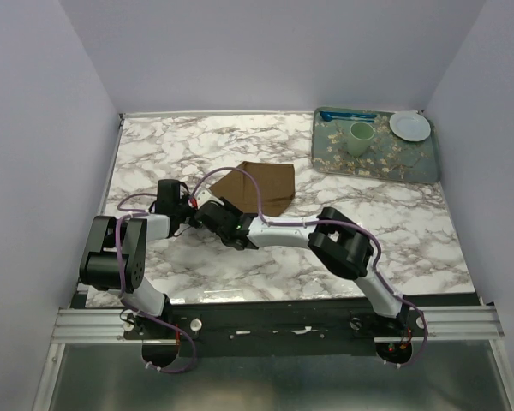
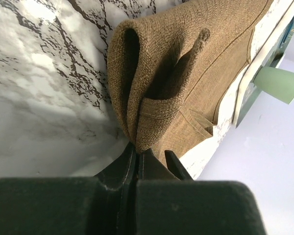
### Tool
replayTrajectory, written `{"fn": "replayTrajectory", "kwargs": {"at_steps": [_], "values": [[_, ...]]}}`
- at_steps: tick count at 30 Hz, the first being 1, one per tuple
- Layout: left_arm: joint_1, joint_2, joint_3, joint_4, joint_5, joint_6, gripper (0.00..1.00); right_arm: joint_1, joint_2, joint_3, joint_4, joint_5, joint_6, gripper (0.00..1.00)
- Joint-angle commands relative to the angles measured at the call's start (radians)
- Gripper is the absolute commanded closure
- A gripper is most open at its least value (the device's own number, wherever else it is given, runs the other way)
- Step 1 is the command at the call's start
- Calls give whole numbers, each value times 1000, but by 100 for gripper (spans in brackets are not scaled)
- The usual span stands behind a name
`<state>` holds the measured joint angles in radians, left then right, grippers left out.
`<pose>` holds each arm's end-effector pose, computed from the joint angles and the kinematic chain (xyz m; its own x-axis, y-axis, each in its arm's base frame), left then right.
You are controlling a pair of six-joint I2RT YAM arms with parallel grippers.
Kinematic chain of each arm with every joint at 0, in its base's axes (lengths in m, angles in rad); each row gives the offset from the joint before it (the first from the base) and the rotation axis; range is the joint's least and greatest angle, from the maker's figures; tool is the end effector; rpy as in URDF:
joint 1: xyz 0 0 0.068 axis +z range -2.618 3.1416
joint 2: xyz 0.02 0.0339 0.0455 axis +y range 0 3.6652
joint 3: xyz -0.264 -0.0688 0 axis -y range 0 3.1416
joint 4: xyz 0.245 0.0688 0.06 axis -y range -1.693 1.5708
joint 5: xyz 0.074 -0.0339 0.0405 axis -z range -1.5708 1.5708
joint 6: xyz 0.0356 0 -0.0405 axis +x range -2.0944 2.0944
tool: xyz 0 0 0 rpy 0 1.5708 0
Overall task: Fold the napkin, place the utensils inside, and roll it up
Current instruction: Roll the napkin with the utensil
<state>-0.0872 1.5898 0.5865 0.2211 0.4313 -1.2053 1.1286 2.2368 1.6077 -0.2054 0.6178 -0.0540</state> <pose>0.2804 -0.0394 0.1282 -0.6008 -0.7991 0.0217 -0.5219 0.3715 -0.7678 0.2265 0.4302 0.1491 -0.2858 -0.7065 -0.6474 -0.5866 0.6632 -0.4648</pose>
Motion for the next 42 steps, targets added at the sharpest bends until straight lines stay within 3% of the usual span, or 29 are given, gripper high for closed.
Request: {"fn": "replayTrajectory", "kwargs": {"at_steps": [1, 3, 4, 6, 9, 12, 13, 16, 19, 25, 34, 42], "values": [[0, -21, 12, -14, 32, 4, 97, 5, 56, -38, 41, 60, -1, 52], [1, -11, 13, -12, 35, 7, 97, 5, 61, -43, 41, 59, 0, 61], [1, -10, 13, -11, 37, 10, 96, 5, 61, -48, 41, 48, 9, 72], [4, -10, 16, -9, 41, 23, 95, 2, 55, -58, 41, 22, 19, 76], [9, -11, 29, -20, 46, 65, 85, -9, 46, -61, 37, -55, 46, 86], [23, -42, 59, -86, 21, 137, 69, -33, 23, -65, 14, -170, 109, 99], [27, -53, 67, -107, 6, 159, 60, -39, 14, -75, 12, -235, 135, 99], [38, -120, 102, -189, -57, 237, 48, -82, -20, -87, 3, -392, 193, 99], [40, -191, 134, -268, -98, 291, 42, -136, -45, -103, 3, -577, 235, 99], [41, -304, 96, -298, -157, 305, 42, -249, -43, -109, 3, -971, 296, 99], [-11, -281, 47, -249, -117, 274, 60, -395, 52, -129, 83, -1409, 382, 99], [-69, -140, 70, -143, -83, 217, 74, -444, 104, -134, 124, -1494, 410, 99]]}}
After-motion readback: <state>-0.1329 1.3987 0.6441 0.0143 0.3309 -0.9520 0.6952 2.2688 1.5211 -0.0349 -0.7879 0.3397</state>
